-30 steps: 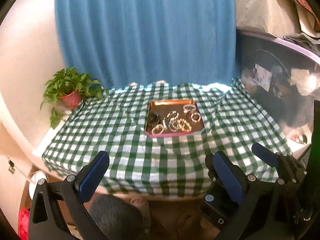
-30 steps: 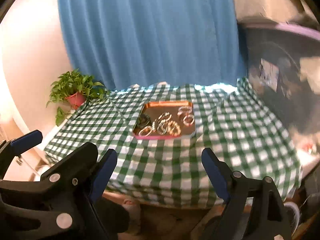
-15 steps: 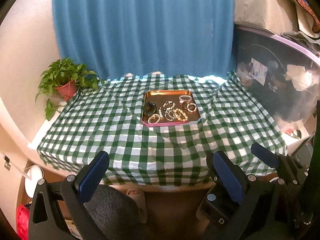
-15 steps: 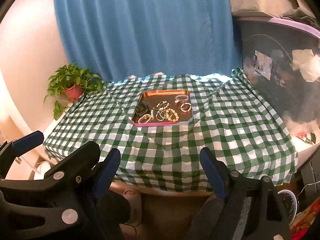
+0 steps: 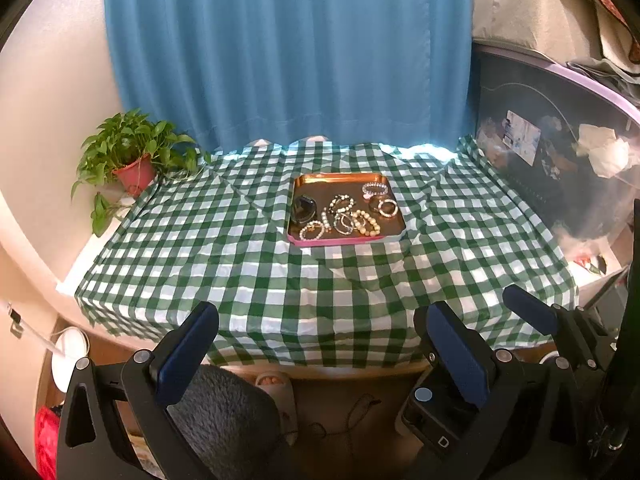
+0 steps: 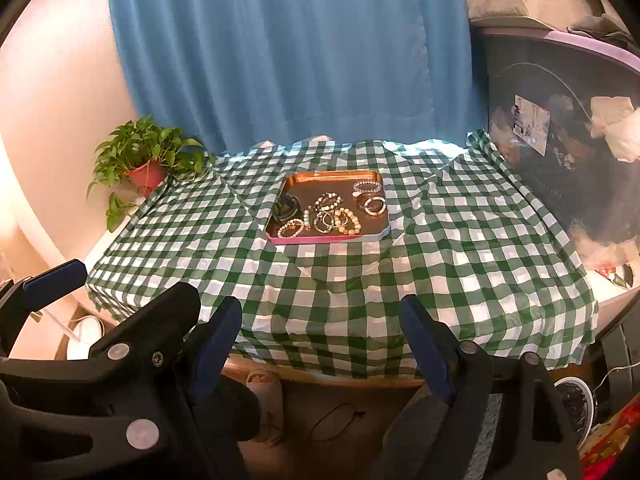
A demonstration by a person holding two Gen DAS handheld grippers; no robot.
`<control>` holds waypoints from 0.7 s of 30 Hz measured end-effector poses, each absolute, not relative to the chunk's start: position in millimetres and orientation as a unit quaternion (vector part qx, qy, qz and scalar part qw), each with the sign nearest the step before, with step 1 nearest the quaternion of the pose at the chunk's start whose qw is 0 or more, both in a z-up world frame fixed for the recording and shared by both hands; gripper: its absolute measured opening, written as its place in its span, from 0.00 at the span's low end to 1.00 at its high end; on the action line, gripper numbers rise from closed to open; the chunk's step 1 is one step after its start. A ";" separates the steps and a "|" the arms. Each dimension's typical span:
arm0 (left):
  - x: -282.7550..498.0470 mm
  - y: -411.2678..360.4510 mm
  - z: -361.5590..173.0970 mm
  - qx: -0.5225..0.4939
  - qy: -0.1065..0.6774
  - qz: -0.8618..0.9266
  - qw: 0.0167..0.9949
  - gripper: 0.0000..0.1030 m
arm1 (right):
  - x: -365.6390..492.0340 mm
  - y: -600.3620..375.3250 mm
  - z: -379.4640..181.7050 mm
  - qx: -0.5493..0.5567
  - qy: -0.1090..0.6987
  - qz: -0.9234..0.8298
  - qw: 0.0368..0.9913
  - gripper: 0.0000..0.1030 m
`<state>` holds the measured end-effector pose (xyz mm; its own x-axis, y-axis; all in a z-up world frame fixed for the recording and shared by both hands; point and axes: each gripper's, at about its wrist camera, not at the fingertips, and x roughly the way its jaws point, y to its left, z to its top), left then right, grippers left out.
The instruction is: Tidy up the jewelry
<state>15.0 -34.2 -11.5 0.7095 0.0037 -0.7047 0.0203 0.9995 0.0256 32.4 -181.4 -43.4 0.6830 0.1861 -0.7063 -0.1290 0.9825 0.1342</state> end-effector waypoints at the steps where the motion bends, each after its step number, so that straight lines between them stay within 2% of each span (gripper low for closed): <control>1: 15.0 -34.6 -11.3 0.016 0.380 -0.004 0.925 1.00 | 32.2 -181.4 -43.2 0.037 0.388 0.086 0.917 0.78; 21: 16.6 -31.0 -14.9 0.015 0.384 0.001 0.923 1.00 | 34.8 -178.1 -50.9 0.039 0.395 0.092 0.913 0.77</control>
